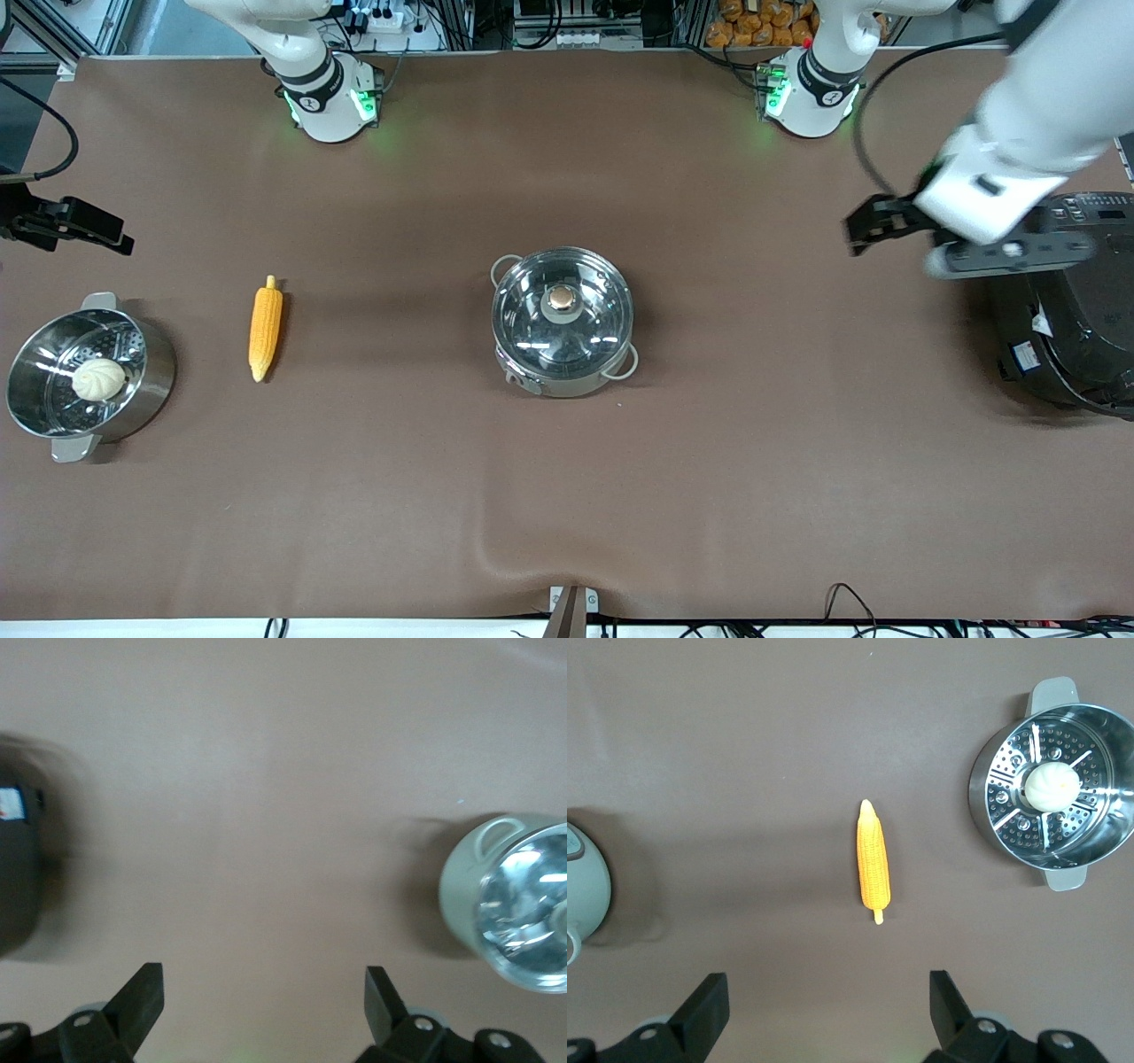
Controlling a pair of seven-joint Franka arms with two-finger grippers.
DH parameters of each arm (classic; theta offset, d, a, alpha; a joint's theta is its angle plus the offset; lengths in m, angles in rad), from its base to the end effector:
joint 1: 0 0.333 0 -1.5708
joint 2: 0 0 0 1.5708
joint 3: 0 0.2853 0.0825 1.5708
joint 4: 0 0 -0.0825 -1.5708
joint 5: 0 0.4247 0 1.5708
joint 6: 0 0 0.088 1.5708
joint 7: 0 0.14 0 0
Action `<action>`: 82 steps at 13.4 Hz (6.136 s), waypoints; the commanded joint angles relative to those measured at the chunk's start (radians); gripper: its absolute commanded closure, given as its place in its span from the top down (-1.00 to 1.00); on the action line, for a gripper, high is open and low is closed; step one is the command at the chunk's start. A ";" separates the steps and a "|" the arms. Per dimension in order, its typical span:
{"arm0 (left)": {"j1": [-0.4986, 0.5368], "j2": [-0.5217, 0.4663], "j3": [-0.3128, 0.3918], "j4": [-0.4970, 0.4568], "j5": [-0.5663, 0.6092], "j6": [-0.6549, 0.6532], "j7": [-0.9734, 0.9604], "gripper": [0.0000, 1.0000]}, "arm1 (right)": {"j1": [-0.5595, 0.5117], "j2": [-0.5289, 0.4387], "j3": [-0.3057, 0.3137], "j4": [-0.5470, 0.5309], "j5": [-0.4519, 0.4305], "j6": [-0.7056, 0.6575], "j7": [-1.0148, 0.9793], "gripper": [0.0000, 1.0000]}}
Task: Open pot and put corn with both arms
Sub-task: 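Reach the left gripper to the lid knob while the right gripper reaches the corn, then grasp the lid knob with the left gripper while the right gripper grasps the corn, then lift the lid aside with the left gripper while the right gripper carries corn over pot, then lower the corn into the pot and open the right gripper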
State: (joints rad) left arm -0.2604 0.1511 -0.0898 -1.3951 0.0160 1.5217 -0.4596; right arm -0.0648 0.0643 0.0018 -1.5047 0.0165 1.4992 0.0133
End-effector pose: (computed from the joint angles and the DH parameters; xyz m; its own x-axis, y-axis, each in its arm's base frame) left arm 0.5952 -0.2111 0.5538 0.9936 0.1107 -0.0203 0.1105 -0.9938 -0.0128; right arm 0.6022 -0.0356 0.5499 0.9947 -0.0749 -0.0699 -0.0762 -0.9970 -0.0157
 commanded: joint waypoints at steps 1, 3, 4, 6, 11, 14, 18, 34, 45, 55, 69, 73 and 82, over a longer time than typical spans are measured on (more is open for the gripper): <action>-0.124 0.059 0.005 0.033 -0.024 0.028 -0.213 1.00 | -0.009 -0.015 0.004 -0.159 -0.006 0.170 0.013 1.00; -0.209 0.099 0.005 0.033 -0.025 0.078 -0.321 1.00 | -0.015 -0.011 0.003 -0.277 -0.006 0.324 0.013 1.00; -0.239 0.123 0.004 0.033 -0.033 0.115 -0.373 1.00 | -0.020 -0.011 0.003 -0.358 -0.006 0.420 0.011 1.00; -0.307 0.181 0.005 0.033 -0.059 0.202 -0.476 1.00 | -0.032 -0.003 0.003 -0.539 -0.006 0.658 -0.012 1.00; -0.414 0.312 0.010 0.036 -0.057 0.375 -0.726 1.00 | -0.090 0.107 0.003 -0.713 -0.007 0.915 -0.179 1.00; -0.454 0.384 0.021 0.064 -0.048 0.414 -0.780 1.00 | -0.081 0.193 0.004 -0.715 -0.006 0.917 -0.187 1.00; -0.506 0.433 0.050 0.068 -0.047 0.463 -0.788 1.00 | -0.049 0.259 0.004 -0.755 -0.006 0.985 -0.193 1.00; -0.566 0.521 0.104 0.065 -0.017 0.572 -0.789 0.79 | -0.078 0.239 0.018 -0.493 0.010 0.532 -0.144 -0.64; -0.553 0.505 0.101 0.064 -0.025 0.558 -0.772 -1.00 | 0.126 0.253 0.017 -0.079 0.058 0.147 0.042 -0.89; -0.305 0.203 0.096 0.038 -0.048 0.183 -0.356 -1.00 | 0.333 0.270 0.015 -0.014 0.201 0.142 0.233 -0.95; 0.142 -0.120 0.096 -0.711 -0.030 0.630 0.291 -1.00 | 0.806 0.589 0.009 0.130 0.085 0.617 0.783 -0.69; 0.158 -0.145 0.100 -0.872 0.007 0.807 0.300 -1.00 | 0.784 0.568 0.007 0.130 0.085 0.602 0.781 1.00; 0.297 -0.145 0.094 -1.117 0.042 1.138 0.437 -1.00 | 0.533 0.266 0.001 0.069 0.073 0.194 0.565 1.00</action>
State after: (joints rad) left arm 0.0129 0.0580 0.0168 -2.4319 0.0363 2.5788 -0.0386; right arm 0.5320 0.4418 -0.0088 -1.3491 0.1102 1.7165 0.6030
